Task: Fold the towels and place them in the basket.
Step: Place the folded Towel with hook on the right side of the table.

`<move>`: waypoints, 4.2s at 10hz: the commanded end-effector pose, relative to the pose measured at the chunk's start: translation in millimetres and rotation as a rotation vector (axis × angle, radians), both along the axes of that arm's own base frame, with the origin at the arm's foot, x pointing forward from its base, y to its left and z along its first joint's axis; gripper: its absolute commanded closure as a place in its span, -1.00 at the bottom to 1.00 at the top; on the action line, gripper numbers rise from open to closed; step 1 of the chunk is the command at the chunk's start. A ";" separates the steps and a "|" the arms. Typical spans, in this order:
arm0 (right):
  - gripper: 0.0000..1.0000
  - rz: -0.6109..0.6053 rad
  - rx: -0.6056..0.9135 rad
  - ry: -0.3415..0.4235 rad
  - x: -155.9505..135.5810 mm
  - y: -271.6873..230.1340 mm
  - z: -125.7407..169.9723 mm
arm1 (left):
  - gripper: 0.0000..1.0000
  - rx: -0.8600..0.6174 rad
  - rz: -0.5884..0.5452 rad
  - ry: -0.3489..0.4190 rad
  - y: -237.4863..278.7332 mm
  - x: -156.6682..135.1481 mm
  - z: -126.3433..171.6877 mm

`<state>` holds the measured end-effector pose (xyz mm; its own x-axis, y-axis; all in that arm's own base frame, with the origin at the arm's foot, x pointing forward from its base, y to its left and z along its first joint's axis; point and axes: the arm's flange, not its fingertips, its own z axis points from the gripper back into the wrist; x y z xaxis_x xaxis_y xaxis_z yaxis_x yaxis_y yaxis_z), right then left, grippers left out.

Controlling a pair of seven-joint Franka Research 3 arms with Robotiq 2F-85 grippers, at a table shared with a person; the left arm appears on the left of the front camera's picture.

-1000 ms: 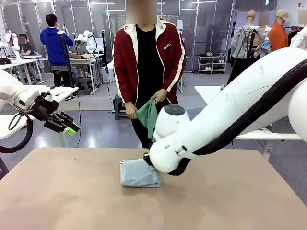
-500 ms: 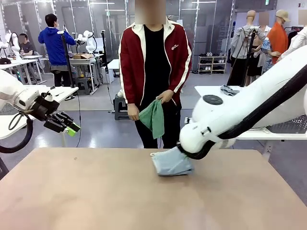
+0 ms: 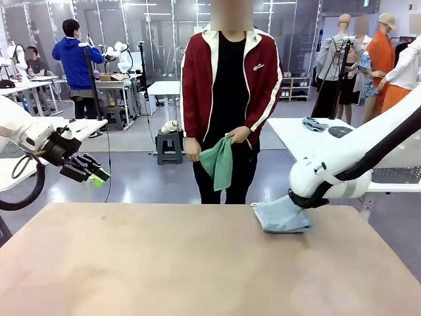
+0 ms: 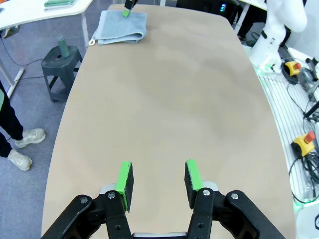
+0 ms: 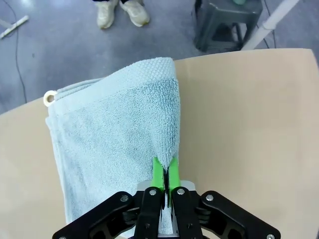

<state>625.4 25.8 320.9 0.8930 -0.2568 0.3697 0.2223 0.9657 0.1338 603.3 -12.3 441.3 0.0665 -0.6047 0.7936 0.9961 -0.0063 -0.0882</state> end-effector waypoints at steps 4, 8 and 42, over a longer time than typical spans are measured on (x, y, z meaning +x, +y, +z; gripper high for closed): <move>0.91 -0.011 0.002 0.005 0.9 -14.6 -1.3 | -0.09 -0.002 -0.012 -0.004 -0.7 2.4 1.0; 0.91 -0.011 0.002 0.005 0.9 -14.6 -1.3 | -0.09 -0.002 -0.012 -0.004 -0.7 2.4 1.0; -0.69 0.190 -0.228 -0.135 -201.3 -140.3 291.5 | -0.09 -0.002 -0.012 -0.004 -0.7 2.4 1.0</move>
<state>422.0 -110.3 623.0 0.8694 -0.0329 0.4931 0.0657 0.9966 -0.0495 603.8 -12.2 441.3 0.0662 -0.6049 0.7936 0.9961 -0.0063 -0.0879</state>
